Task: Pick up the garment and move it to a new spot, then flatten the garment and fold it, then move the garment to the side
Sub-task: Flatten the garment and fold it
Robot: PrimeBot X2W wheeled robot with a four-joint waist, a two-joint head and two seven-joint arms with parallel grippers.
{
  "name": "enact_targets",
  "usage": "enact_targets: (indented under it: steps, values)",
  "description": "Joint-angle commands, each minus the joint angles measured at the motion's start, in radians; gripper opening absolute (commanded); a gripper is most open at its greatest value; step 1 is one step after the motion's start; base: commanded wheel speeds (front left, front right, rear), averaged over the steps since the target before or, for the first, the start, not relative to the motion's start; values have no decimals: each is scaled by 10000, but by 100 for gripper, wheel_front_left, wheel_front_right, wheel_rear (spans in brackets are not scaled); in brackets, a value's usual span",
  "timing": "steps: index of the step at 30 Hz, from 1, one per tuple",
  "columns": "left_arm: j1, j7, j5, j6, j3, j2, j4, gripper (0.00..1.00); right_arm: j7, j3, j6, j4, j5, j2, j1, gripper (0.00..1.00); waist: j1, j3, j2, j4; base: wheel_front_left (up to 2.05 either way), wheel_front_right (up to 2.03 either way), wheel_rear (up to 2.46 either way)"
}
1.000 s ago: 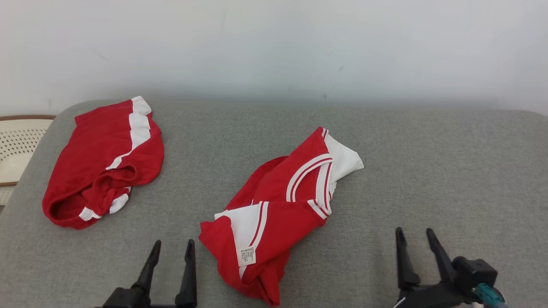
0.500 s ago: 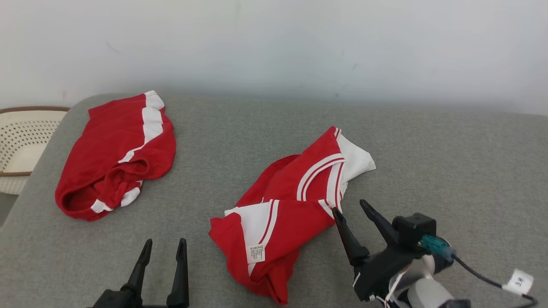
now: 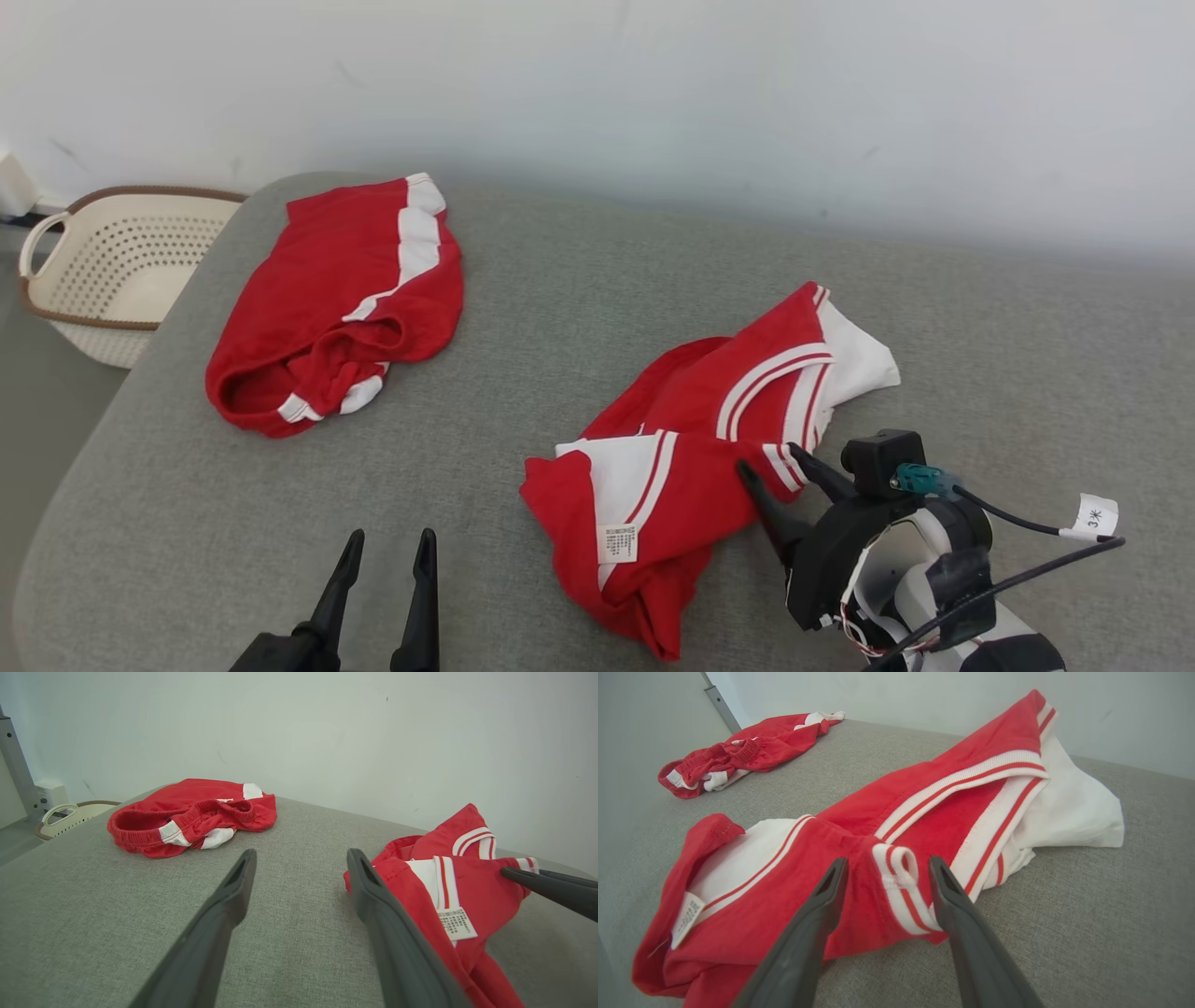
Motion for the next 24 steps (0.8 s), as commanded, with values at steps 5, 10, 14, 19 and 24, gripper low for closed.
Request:
enact_targets:
  steps: [5, 10, 14, 19, 24]
  values:
    - [29, -31, -65, 108, 53, -4, 36, 100, -522, 483, -6, 506, 445, -206, -458, 0, 0, 7, 0, 170, 0, 0, 0]
    - [192, -31, -89, 141, 114, -3, 56, 100, -1462, 336, -6, 925, 176, -519, -839, 0, 0, -127, 0, -166, 0, 0, 0]
    - [312, -31, -146, 136, 89, -2, 57, 100, -1858, -272, -6, 897, -167, -966, -987, 0, 0, -187, 0, -517, 0, 0, 0]
    - [352, -31, -210, 174, 80, -2, 55, 100, -1994, -1340, -6, 360, -500, -1470, -455, 0, 0, -267, 0, -839, 0, 0, 0]
    - [431, -31, -257, 197, -8, -1, 71, 100, -2014, -2596, -6, -605, -747, -1874, 785, 0, 0, -313, 0, -893, 0, 0, 0]
